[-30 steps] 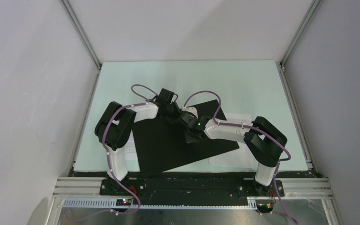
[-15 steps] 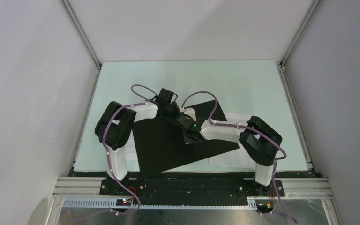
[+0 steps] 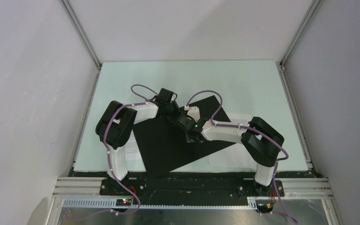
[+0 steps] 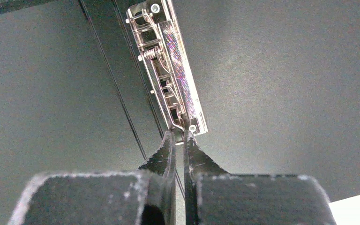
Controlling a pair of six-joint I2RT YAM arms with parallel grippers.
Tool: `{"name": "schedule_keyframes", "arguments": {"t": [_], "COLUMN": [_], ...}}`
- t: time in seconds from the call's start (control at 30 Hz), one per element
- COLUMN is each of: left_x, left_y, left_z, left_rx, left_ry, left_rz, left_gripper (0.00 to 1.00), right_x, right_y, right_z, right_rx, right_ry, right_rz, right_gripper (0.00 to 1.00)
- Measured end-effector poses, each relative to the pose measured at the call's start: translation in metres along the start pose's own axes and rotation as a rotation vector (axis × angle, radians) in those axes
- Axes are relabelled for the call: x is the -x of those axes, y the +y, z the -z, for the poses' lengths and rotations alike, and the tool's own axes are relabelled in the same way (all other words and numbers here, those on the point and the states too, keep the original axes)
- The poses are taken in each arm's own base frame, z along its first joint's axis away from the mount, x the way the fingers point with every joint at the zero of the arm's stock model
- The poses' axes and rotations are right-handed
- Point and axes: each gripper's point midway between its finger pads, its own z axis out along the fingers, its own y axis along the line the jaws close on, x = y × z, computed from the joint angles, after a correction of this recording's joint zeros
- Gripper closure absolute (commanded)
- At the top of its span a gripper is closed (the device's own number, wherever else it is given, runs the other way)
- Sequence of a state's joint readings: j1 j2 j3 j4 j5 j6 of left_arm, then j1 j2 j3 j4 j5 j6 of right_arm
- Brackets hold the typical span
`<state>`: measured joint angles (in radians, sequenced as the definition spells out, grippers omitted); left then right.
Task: Put the files into the folder
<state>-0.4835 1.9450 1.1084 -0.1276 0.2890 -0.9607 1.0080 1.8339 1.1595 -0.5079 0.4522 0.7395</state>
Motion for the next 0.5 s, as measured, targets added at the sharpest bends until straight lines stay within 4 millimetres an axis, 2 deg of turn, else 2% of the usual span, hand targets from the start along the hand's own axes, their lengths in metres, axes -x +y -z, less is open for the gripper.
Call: {"name": "schedule_keyframes", "arguments": {"t": [0.5], "left_x": [0.002], "left_y": [-0.004], "left_z": [-0.002], "left_rx": [-0.01], "left_ry": [0.001], "left_rz": [-0.014], "left_gripper": [0.79], "right_x": [0.013], "right_y": [-0.018], "right_z": [0.005], "right_rx": [0.005], "right_ry": [-0.012], "right_rz": [-0.012], "right_gripper": [1.0]}}
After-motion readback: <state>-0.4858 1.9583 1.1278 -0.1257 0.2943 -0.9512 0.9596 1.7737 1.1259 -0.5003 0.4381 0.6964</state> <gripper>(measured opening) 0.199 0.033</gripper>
